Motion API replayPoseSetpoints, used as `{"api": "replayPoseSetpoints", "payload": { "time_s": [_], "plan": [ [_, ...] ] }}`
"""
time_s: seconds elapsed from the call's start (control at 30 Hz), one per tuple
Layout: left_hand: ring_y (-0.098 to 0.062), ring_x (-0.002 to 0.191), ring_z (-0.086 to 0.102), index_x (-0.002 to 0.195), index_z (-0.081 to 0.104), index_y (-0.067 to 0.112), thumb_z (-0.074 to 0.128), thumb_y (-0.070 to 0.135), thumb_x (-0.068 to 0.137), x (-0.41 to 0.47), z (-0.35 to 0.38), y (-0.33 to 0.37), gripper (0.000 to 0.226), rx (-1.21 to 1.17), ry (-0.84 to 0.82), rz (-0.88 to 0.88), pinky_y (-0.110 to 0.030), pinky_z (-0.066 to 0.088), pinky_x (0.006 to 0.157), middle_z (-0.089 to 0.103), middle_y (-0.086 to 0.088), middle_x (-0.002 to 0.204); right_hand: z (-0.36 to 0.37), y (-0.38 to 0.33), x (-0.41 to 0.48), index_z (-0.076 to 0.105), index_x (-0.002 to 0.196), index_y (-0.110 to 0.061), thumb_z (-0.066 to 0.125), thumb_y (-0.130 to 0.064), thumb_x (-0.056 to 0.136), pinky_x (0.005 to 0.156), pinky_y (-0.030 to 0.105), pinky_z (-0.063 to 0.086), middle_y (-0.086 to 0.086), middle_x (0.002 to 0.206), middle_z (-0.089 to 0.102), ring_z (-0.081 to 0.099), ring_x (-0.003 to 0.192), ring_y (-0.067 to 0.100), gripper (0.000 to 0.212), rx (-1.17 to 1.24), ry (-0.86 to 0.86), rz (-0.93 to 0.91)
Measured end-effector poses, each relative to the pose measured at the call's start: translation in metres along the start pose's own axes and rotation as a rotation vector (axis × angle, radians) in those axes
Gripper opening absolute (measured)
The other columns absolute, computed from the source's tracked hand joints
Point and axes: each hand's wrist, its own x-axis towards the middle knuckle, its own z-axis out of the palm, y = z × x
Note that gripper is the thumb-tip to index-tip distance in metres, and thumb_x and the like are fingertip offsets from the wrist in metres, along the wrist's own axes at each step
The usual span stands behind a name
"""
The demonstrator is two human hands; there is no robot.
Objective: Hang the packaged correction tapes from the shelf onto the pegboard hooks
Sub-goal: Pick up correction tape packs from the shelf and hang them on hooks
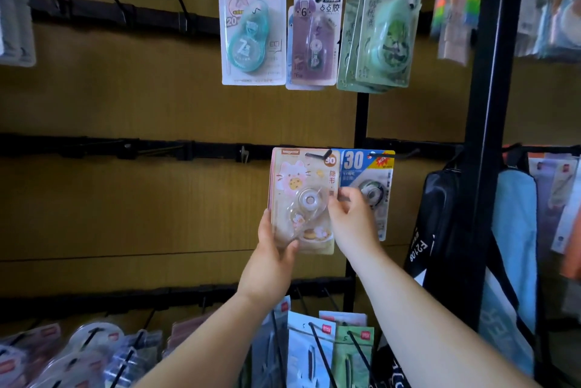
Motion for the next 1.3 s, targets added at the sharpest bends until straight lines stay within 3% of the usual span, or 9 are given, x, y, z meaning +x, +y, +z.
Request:
{"api": "replayPoseSetpoints", "payload": {
  "time_s": [0.2, 0.33, 0.4, 0.5, 0.6, 0.93, 1.1, 1.2, 1.3],
  "plan": [
    [-0.02, 0.075, 0.059, 0.146, 0.005, 0.025, 0.044, 0.031, 0.093, -0.041, -0.009, -0.018, 0.065, 0.08, 0.005, -0.131, -0.034, 0.048, 0.072, 0.053, 0.004, 0.072, -0.004, 0.018, -0.034, 0.044, 0.123, -0.011, 0.049, -0.023, 0.092, 0.082, 0.044, 0.05, 0.001, 0.095, 0.058, 0.059, 0.092, 0.024, 0.033, -0.046, -0.062, 0.106],
    [-0.017, 0.08, 0.061, 0.131, 0.04, 0.025, 0.046, 0.029, 0.092, -0.089, -0.014, -0.032, 0.039, 0.062, -0.017, -0.156, -0.036, 0.051, 0.075, 0.06, 0.005, 0.082, -0.017, 0.03, -0.066, 0.048, 0.116, -0.011, 0.049, -0.015, 0.09, 0.084, 0.043, 0.048, -0.002, 0.083, 0.057, 0.058, 0.087, 0.026, 0.026, -0.061, -0.047, 0.141],
    [-0.019, 0.079, 0.064, 0.102, 0.055, 0.03, 0.049, 0.023, 0.092, -0.12, -0.017, -0.042, 0.014, -0.001, -0.029, -0.173, -0.032, 0.052, 0.071, 0.066, -0.001, 0.082, -0.021, 0.039, -0.092, 0.051, 0.105, -0.016, 0.047, -0.013, 0.09, 0.078, 0.039, 0.048, 0.003, 0.089, 0.061, 0.057, 0.081, 0.023, 0.016, -0.056, -0.065, 0.159],
    [-0.002, 0.046, 0.054, 0.075, 0.062, 0.028, 0.051, 0.012, 0.089, -0.176, -0.018, -0.074, 0.024, -0.153, -0.022, -0.269, -0.012, 0.041, 0.045, 0.06, 0.003, 0.052, -0.017, 0.061, -0.147, 0.049, 0.079, -0.028, 0.047, -0.005, 0.088, 0.058, 0.019, 0.041, 0.004, 0.082, 0.062, 0.05, 0.06, 0.011, 0.024, -0.057, -0.167, 0.185],
    [0.0, 0.03, 0.045, 0.061, 0.064, 0.017, 0.053, -0.001, 0.086, -0.23, -0.017, -0.113, 0.033, -0.219, -0.012, -0.456, -0.009, 0.037, 0.036, 0.056, 0.002, 0.036, -0.006, 0.092, -0.199, 0.048, 0.071, -0.032, 0.047, -0.006, 0.089, 0.055, 0.014, 0.04, -0.003, 0.071, 0.061, 0.05, 0.053, 0.002, 0.031, -0.117, -0.365, 0.294],
    [-0.001, 0.023, 0.043, 0.058, 0.058, 0.015, 0.048, -0.001, 0.088, -0.28, -0.003, -0.262, 0.036, -0.011, -0.077, -0.855, -0.009, 0.032, 0.03, 0.052, 0.007, 0.033, 0.067, 0.225, -0.287, 0.046, 0.068, -0.015, 0.038, 0.001, 0.092, 0.034, 0.011, 0.035, 0.002, 0.062, 0.05, 0.046, 0.042, 0.008, 0.029, -0.213, -0.611, 0.863],
    [-0.006, 0.059, 0.054, 0.055, 0.052, 0.025, 0.047, 0.023, 0.082, -0.273, 0.015, -0.318, 0.027, 0.142, -0.148, -0.841, -0.03, 0.044, 0.065, 0.054, 0.006, 0.052, 0.112, 0.275, -0.317, 0.053, 0.088, -0.006, 0.042, -0.008, 0.091, 0.055, 0.023, 0.04, 0.011, 0.081, 0.053, 0.05, 0.058, 0.015, 0.011, -0.31, -0.738, 1.019],
    [-0.029, 0.098, 0.063, 0.085, 0.066, 0.017, 0.051, 0.015, 0.087, -0.266, 0.022, -0.345, 0.015, 0.181, -0.146, -0.93, -0.029, 0.041, 0.072, 0.067, -0.011, 0.086, 0.136, 0.289, -0.32, 0.05, 0.114, 0.013, 0.045, -0.005, 0.088, 0.065, 0.028, 0.038, 0.021, 0.097, 0.057, 0.052, 0.075, 0.021, 0.032, -0.314, -0.809, 1.036],
    [-0.035, 0.11, 0.056, 0.104, 0.064, 0.005, 0.053, 0.016, 0.082, -0.259, 0.021, -0.368, 0.027, 0.183, -0.054, -0.962, -0.033, 0.043, 0.084, 0.062, -0.02, 0.111, 0.153, 0.298, -0.318, 0.052, 0.117, 0.008, 0.049, -0.008, 0.089, 0.076, 0.033, 0.045, 0.018, 0.108, 0.059, 0.058, 0.095, 0.027, 0.032, -0.309, -0.855, 1.031]
  ]
}}
